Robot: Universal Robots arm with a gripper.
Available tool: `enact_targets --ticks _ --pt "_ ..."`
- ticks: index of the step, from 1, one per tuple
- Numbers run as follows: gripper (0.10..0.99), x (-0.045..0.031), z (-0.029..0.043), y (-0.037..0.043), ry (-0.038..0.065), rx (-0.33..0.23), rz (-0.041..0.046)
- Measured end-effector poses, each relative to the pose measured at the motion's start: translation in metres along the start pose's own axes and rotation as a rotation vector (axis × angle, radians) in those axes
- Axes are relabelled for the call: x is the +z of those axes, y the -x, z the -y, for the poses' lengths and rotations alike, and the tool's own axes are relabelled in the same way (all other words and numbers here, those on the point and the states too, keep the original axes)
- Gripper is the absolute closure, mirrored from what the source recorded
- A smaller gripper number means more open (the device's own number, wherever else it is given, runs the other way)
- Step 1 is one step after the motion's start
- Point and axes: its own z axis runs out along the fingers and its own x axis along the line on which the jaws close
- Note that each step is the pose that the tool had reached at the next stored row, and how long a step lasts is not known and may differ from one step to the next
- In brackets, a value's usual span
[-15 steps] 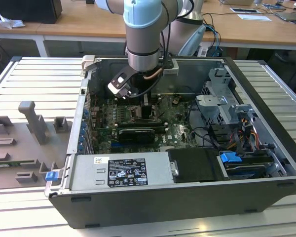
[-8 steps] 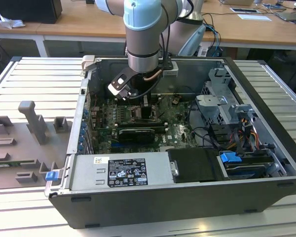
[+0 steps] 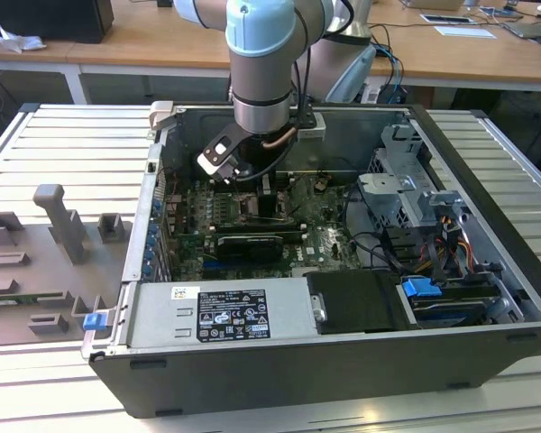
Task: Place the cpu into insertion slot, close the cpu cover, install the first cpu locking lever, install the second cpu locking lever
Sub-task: 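Place the cpu into insertion slot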
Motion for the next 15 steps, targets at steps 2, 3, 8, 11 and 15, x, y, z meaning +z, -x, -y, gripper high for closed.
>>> enact_targets --ticks 2,3,8,11,15 --pt "0.467 0.0000 0.0000 0.0000 0.000 0.000 0.0002" --pt "0.467 0.0000 0.0000 0.0000 0.000 0.000 0.0002" --pt "0.545 -0.0001 0.0000 0.0000 0.000 0.000 0.0001" --pt "0.545 -0.0001 0.0000 0.0000 0.000 0.000 0.0000" --pt "0.471 -0.0001 0.0000 0.0000 0.000 0.000 -0.0020"
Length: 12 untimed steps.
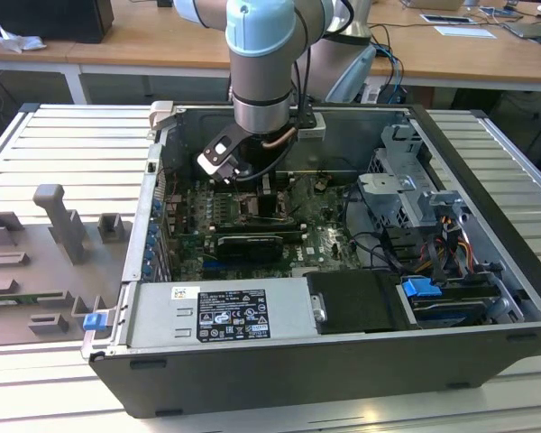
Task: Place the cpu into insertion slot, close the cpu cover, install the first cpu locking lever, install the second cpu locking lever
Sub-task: 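Place the cpu into insertion slot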
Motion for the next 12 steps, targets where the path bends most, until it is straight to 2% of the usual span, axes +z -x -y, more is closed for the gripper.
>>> enact_targets --ticks 2,10,11,12 --pt "0.471 -0.0003 0.0000 0.0000 0.000 0.000 -0.0009" --pt "0.471 -0.0146 -0.0012 -0.0004 -0.002 0.000 -0.0010" --pt "0.486 -0.0156 -0.0012 -0.0004 -0.003 0.000 -0.0010" --pt "0.549 -0.0169 -0.0013 -0.0004 -0.003 0.000 -0.0010"
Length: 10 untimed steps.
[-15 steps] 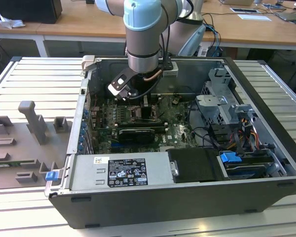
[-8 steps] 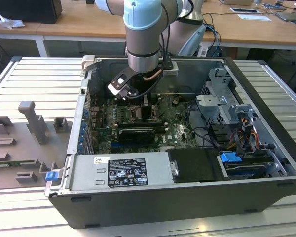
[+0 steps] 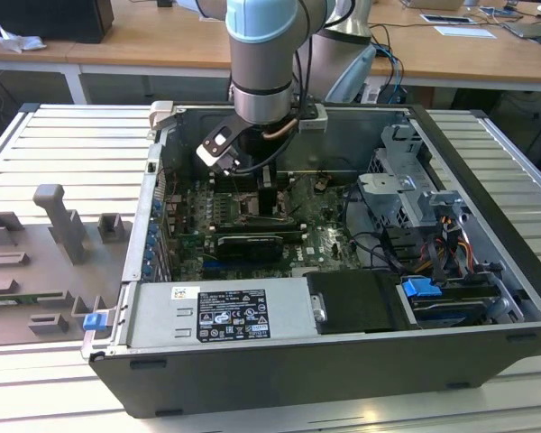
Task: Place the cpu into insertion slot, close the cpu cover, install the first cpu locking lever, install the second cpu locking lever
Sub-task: 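Place the cpu into insertion slot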
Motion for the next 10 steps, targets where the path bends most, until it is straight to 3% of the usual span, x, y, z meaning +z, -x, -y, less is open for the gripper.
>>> enact_targets --ticks 1,2,4,10 --pt "0.675 -0.0009 -0.0001 -0.0001 0.000 0.000 -0.0001" --pt "0.733 -0.0010 -0.0001 -0.0001 0.000 0.000 -0.0004" --pt "0.976 -0.0019 -0.0001 0.0000 0.000 0.000 0.0000" --pt "0.980 -0.0046 -0.0004 -0.0002 0.000 0.000 -0.0001"
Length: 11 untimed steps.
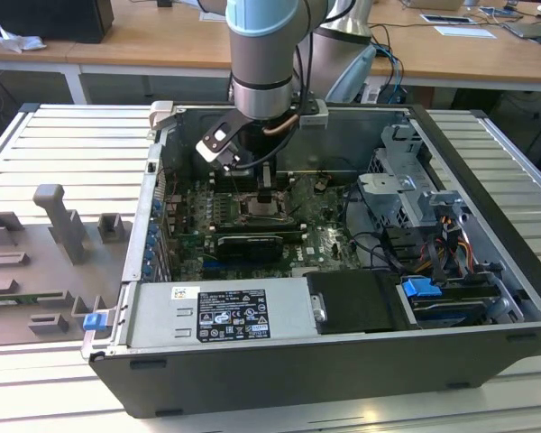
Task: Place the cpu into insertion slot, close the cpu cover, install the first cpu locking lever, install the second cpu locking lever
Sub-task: 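Place the cpu into insertion slot, then close the cpu cover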
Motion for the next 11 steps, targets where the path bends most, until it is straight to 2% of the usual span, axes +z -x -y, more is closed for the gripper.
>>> enact_targets --ticks 6,9,11 --pt "0.980 -0.0016 -0.0016 0.0000 -0.002 0.000 0.0000" --pt "0.980 -0.0009 -0.0114 0.0000 -0.011 0.000 0.0001" --pt "0.980 -0.0025 -0.0122 -0.0001 -0.013 0.001 0.0002"
